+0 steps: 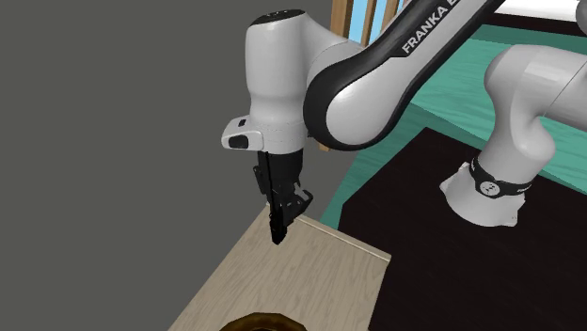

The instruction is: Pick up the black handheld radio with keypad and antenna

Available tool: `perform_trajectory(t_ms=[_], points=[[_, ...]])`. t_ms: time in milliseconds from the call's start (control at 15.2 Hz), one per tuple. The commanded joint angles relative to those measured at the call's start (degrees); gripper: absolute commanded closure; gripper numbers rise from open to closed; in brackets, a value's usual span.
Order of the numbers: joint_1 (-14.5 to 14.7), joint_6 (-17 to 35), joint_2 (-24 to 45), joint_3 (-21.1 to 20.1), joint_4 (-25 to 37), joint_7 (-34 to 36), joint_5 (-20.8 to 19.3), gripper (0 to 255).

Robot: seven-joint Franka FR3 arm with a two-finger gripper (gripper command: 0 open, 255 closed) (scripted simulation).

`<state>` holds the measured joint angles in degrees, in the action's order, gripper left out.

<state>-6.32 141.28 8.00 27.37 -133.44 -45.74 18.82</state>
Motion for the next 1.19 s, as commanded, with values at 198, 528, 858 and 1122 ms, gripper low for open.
perform_trajectory(t_ms=[198,528,858,1122], points=[[0.3,-1.9,-2.0,0.5,0.3,1.7,-2.1,255],[0.6,-5.2,-5.1,1.0,1.2,4.3,-5.2,255],[0.6,-8.7,-7.9,1.1,2.5,6.5,-7.9,255],[0.6,-10.2,-9.0,1.1,3.1,7.3,-8.8,255]])
